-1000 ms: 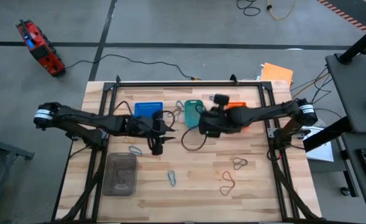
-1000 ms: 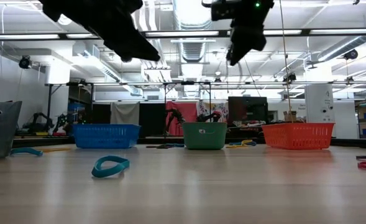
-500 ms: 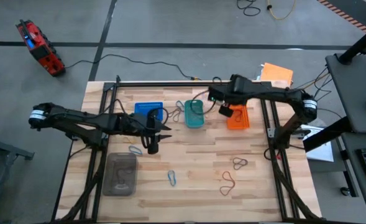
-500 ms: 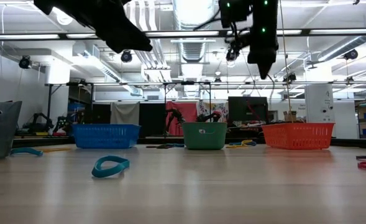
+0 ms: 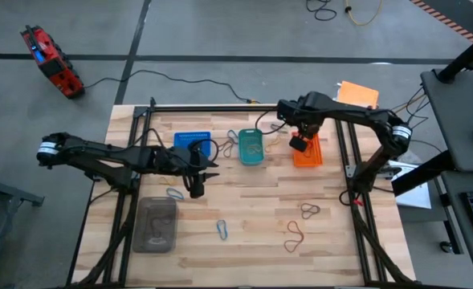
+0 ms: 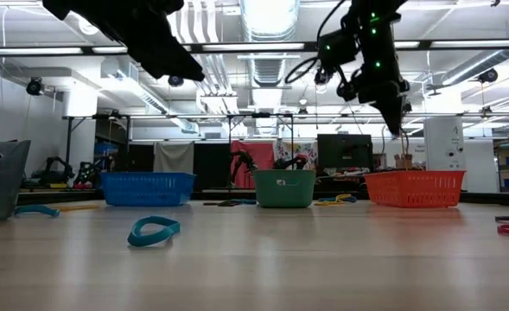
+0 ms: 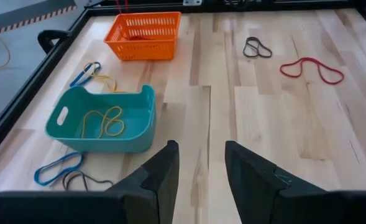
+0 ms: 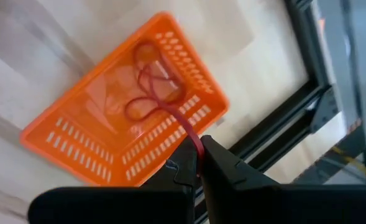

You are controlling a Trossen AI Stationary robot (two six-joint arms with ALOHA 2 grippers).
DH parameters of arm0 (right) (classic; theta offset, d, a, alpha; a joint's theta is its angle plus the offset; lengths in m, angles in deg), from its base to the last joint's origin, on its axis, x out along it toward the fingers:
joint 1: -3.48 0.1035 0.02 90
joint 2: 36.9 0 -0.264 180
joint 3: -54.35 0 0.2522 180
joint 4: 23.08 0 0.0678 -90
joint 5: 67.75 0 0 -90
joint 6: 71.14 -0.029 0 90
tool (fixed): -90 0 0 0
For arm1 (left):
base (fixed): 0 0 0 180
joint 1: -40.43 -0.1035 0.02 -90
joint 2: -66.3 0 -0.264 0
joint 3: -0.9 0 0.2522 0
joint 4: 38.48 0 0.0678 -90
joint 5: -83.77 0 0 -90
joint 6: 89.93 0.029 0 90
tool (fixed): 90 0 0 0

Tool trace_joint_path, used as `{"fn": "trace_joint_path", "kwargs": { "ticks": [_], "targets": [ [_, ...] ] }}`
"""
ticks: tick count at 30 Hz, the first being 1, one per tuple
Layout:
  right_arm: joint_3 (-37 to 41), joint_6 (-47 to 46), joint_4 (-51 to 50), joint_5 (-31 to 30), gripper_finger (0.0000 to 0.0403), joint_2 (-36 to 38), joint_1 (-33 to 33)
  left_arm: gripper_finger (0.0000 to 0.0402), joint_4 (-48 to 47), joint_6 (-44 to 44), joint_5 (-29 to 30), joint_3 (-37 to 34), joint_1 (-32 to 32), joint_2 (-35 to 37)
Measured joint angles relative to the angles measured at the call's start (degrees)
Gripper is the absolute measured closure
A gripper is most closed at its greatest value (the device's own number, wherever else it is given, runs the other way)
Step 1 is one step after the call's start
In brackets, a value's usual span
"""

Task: Sort rubber bands into baskets
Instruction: Put the left red rubber band into the orange bin

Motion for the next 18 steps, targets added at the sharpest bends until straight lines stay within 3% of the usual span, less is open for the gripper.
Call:
{"fn": "trace_joint_path", "kwargs": {
  "ticks": [11, 18],
  "targets": [
    [7.9, 0.4, 7.9, 3.5, 0.0394, 0.0, 0.0, 0.0288, -1.1, -0.6, 0.0, 0.0, 0.0, -0.3],
    [9.5, 0.3, 10.9, 4.2, 0.0393, 0.0, 0.0, 0.0287, -12.0, -5.1, 0.0, 0.0, 0.1, 1.4]
  ]
}}
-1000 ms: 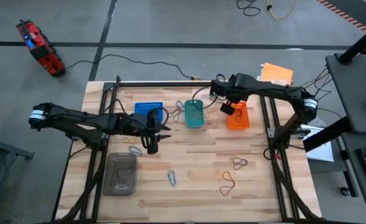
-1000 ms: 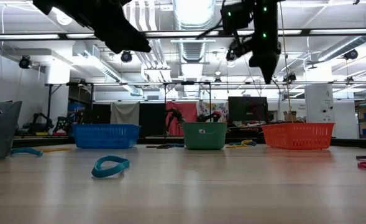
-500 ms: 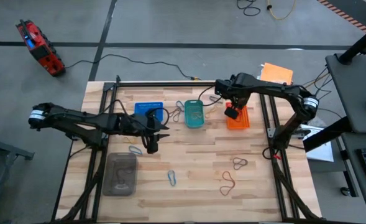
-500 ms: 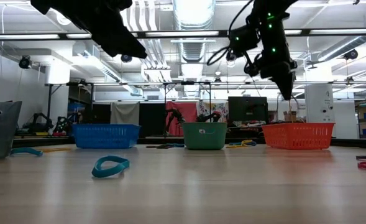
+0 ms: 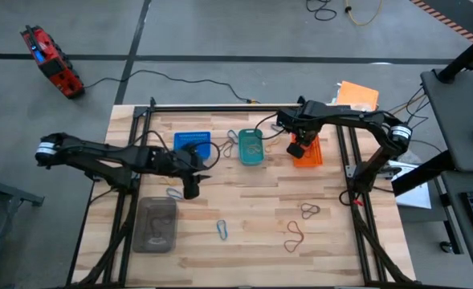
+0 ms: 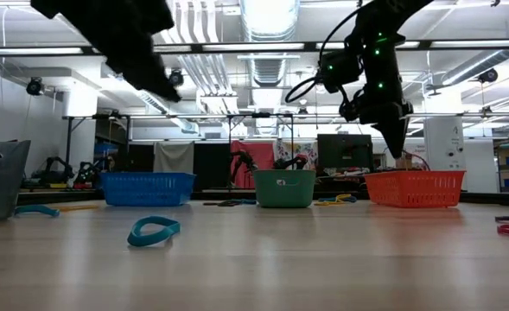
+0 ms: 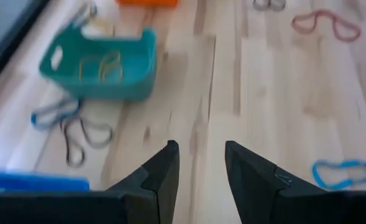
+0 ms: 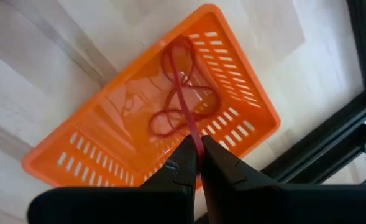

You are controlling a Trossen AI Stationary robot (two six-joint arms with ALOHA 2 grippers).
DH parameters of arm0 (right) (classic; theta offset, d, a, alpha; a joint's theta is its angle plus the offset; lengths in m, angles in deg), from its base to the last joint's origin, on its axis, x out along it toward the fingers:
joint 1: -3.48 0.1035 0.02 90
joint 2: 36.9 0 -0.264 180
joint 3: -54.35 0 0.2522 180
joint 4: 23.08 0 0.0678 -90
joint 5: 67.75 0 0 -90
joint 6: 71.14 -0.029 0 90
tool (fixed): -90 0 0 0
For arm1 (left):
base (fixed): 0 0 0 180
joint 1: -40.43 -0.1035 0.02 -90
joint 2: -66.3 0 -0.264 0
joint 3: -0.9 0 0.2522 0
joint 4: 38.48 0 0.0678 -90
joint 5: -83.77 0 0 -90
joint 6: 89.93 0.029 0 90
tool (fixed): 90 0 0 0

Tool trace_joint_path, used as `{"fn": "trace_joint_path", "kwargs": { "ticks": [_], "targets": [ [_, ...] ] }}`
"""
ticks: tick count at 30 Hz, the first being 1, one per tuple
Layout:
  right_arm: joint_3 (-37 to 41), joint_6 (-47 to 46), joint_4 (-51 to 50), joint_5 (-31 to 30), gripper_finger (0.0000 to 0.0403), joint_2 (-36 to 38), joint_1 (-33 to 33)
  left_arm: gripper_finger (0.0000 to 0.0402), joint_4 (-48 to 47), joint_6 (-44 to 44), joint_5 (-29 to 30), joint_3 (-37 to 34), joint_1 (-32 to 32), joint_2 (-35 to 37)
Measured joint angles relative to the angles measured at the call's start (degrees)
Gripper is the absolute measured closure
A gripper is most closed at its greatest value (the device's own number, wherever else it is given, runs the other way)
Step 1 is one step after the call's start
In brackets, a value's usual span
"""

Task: Sort rubber bands into baskets
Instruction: Put the left red rubber band into the orange bin, then put the bottom center blue rubber band into the blue bin

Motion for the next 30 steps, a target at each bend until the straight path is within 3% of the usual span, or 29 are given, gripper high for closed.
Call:
{"fn": "trace_joint_path", "kwargs": {
  "ticks": [5, 18, 25, 30],
  "targets": [
    [0.0, -0.4, 0.7, 2.4, 0.0370, 0.0, 0.0, 0.0287, -5.0, -2.8, 0.0, 0.0, 0.0, 0.8],
    [-0.6, -0.8, 0.7, 3.0, 0.0252, 0.0, 0.1, 0.0287, -5.8, -3.0, 0.0, 0.0, 0.0, 0.9],
    [-0.9, -2.1, 2.0, 4.7, 0.0237, 1.0, 2.6, 0.0287, -10.2, -6.7, -0.5, 0.0, 0.0, 0.9],
    [-0.9, -2.1, 6.0, 4.9, 0.0242, 3.8, 6.6, 0.0287, -16.7, -9.7, -6.8, 0.0, 0.0, 0.9]
  ]
}}
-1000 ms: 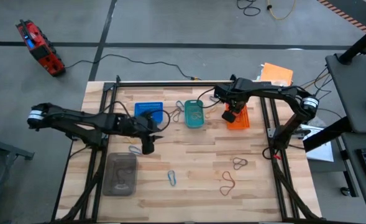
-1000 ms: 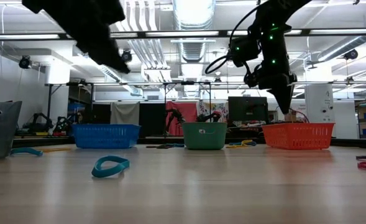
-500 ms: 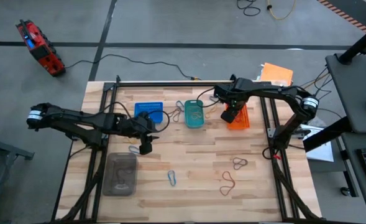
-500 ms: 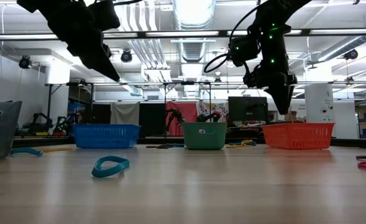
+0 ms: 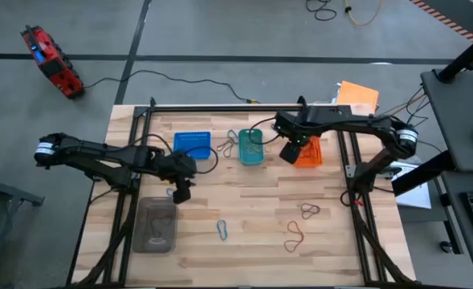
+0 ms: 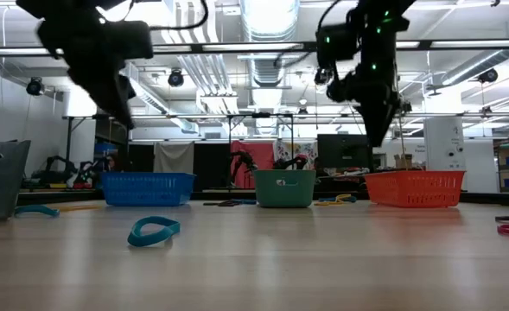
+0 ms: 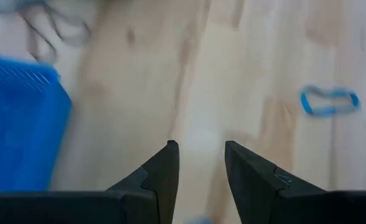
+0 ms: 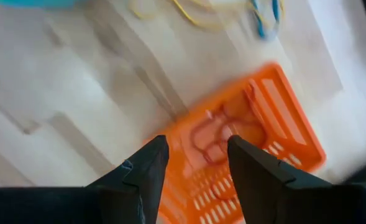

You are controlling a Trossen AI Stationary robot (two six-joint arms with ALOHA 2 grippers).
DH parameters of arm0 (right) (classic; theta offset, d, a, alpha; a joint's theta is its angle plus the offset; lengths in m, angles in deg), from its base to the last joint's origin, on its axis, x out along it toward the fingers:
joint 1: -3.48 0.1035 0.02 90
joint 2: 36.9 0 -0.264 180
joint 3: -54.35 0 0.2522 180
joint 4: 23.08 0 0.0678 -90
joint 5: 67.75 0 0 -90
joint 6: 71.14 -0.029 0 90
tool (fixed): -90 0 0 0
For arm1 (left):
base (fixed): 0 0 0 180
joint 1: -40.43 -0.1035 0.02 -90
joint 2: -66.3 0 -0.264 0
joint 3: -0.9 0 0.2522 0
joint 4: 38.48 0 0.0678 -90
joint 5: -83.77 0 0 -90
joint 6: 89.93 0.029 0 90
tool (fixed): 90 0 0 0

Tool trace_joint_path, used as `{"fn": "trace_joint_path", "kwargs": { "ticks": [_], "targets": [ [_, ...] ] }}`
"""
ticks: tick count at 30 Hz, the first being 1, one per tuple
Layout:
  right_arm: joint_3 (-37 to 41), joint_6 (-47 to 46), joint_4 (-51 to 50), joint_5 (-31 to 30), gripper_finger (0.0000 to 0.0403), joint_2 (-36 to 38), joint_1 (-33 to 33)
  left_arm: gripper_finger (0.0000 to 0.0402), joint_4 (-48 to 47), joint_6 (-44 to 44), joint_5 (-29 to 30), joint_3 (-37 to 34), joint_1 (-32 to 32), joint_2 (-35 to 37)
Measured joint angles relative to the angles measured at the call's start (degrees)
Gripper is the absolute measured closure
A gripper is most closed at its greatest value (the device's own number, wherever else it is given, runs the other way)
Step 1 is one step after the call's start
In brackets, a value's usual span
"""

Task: Sort rubber bands into baskets
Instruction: Put the bottom center blue rubber band into the blue bin

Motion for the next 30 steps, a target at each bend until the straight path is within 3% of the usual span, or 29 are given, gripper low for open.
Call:
{"fn": "trace_joint_path", "kwargs": {
  "ticks": [8, 13, 20, 30],
  "targets": [
    [0.0, 0.7, 10.2, -0.1, 0.0253, 4.8, 7.5, 0.0287, -9.4, -16.7, -0.6, 0.0, 0.0, -0.2],
    [0.0, 2.8, 16.2, -0.3, 0.0254, 5.9, 10.8, 0.0287, -11.2, -25.8, 3.3, 0.0, -0.1, -0.2],
    [0.0, 3.3, 17.7, -0.4, 0.0254, 6.0, 13.1, 0.0287, -12.1, -29.2, 9.4, 0.0, -0.7, -0.6],
    [0.0, 3.1, 19.2, -0.5, 0.0255, 4.2, 14.2, 0.0287, -12.4, -29.1, 9.8, 0.0, -1.7, -6.0]
  ]
}}
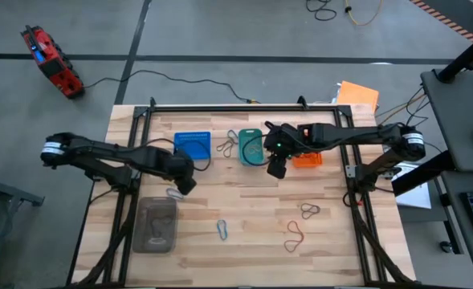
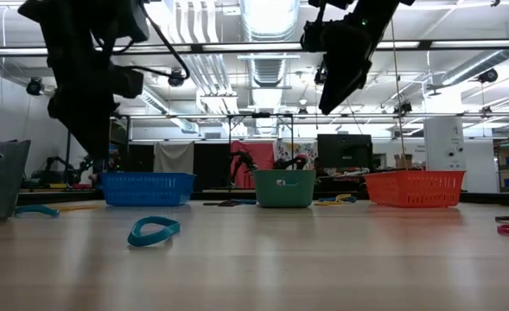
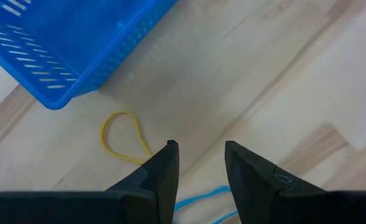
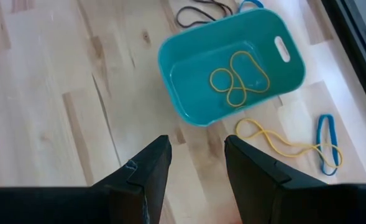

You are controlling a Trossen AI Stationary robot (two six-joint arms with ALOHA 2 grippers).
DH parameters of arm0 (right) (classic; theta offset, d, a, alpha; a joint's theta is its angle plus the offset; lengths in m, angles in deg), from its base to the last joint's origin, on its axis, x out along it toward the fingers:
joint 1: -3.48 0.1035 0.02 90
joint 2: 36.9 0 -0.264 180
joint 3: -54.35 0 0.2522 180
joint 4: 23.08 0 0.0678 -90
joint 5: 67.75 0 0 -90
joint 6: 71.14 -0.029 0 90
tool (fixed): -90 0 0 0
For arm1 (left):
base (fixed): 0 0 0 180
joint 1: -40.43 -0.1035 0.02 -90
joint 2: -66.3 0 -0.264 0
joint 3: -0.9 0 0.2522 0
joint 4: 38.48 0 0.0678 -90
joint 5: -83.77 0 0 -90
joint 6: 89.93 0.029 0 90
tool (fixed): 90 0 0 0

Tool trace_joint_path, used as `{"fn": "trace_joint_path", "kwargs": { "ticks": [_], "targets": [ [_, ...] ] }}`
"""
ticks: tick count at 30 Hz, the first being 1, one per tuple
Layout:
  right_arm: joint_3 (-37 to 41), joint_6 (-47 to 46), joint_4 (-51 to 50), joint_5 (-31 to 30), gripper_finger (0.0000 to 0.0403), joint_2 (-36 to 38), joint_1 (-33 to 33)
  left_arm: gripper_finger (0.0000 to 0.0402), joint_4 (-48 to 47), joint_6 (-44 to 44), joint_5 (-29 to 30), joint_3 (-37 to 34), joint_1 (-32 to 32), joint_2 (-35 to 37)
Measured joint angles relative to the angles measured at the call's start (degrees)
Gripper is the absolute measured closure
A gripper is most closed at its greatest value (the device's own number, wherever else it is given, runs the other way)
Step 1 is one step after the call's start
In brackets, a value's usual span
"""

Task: Sort rubber bands into baskets
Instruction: Put the bottom center blue rubber band into the blue bin

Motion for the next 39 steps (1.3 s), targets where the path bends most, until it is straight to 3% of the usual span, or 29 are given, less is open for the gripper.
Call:
{"fn": "trace_joint_path", "kwargs": {
  "ticks": [14, 39],
  "targets": [
    [0.0, 0.3, 0.1, 0.0, 0.0259, -0.1, 0.0, 0.0287, -0.2, 0.1, 0.0, 0.0, -0.1, -7.3],
    [2.8, 0.4, 2.0, 0.0, 0.0254, -0.1, 0.0, 0.0287, -5.2, 3.0, 0.0, -0.1, -0.1, -7.8]
  ]
}}
